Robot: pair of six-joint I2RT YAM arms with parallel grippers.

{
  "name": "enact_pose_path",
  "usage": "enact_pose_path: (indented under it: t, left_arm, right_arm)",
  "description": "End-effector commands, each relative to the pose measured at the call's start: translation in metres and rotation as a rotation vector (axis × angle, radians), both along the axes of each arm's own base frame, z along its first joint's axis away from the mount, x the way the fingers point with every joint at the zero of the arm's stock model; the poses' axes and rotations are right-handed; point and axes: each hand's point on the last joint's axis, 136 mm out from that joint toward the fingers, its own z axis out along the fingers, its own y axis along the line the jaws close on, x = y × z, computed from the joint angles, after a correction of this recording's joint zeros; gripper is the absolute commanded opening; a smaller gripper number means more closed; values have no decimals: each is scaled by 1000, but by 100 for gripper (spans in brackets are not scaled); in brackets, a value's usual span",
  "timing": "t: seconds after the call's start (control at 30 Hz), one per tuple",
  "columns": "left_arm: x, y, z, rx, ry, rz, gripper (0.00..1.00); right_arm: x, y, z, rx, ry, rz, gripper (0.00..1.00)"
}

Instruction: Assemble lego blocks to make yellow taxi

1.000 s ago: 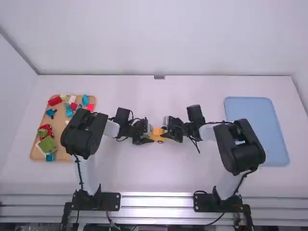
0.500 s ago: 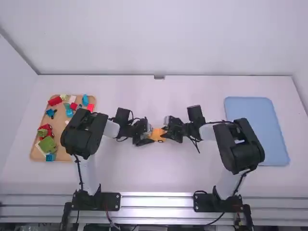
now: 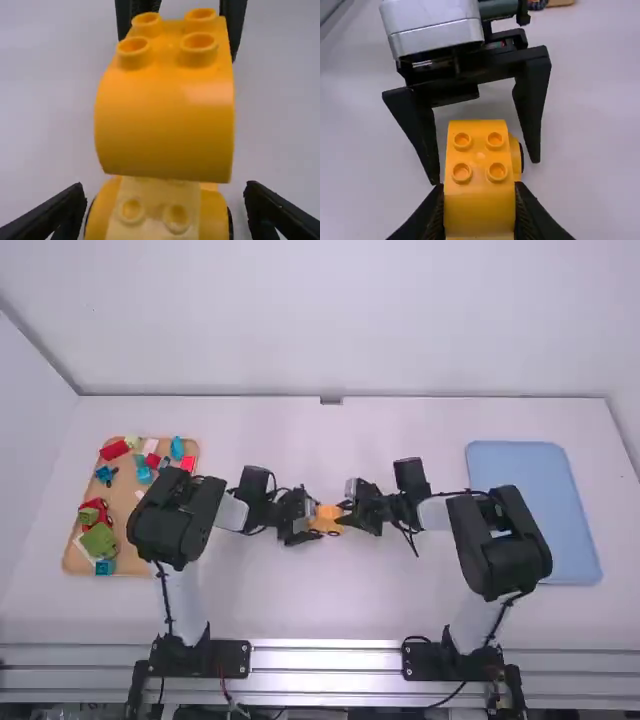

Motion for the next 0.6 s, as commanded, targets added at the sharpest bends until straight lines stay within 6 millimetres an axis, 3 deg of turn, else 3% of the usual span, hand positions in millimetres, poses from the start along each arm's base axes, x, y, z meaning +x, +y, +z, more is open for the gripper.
enact_pose_path:
  t: [0.0, 0.1, 0.4, 0.57]
  left_arm:
    - [-2, -6, -6, -17, 34, -26, 77]
    - [-2, -7, -12, -22, 62, -33, 74]
    - [-7, -9, -14, -40, 58, -67, 41]
    - [-7, -9, -15, -46, 125, -33, 34]
  right_arm:
    - [-6, 2, 0, 17, 21, 17, 11]
    - [-6, 1, -1, 17, 26, 14, 11]
    - [-6, -1, -3, 4, 32, 6, 11]
    - [-5, -5, -14, -54, 50, -23, 10]
